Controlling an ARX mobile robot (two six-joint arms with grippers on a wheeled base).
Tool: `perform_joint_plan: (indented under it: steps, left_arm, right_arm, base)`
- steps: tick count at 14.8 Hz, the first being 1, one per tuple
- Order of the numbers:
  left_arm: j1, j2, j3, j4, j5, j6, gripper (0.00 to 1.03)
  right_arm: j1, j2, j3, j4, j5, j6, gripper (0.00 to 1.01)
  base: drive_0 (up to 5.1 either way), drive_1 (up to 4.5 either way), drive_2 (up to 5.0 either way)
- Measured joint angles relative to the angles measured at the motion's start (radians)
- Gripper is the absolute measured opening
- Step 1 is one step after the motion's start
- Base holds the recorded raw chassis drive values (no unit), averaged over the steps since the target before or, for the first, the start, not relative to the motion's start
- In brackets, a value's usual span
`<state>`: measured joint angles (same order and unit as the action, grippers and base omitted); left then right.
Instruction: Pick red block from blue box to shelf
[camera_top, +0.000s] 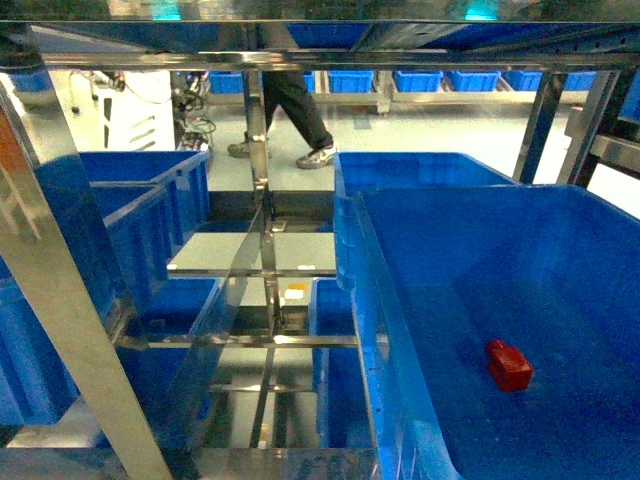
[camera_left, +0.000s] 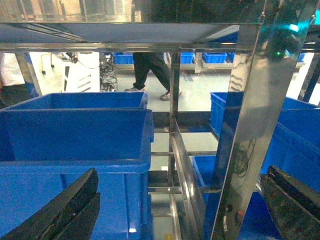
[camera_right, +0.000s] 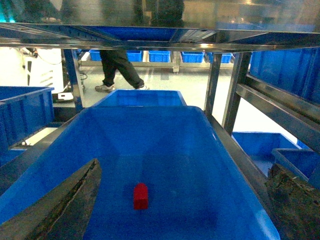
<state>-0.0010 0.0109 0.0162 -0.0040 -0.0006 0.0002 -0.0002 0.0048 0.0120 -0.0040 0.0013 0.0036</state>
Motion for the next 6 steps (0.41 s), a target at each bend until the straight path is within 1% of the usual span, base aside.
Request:
perform_joint_plan:
  steps: [6]
  left_arm:
    - [0.0, 0.0, 0.0, 0.0, 0.0, 0.0, 0.98]
  right_arm:
    - [0.0, 0.0, 0.0, 0.0, 0.0, 0.0, 0.98]
  base:
    - [0.0, 0.0, 0.0]
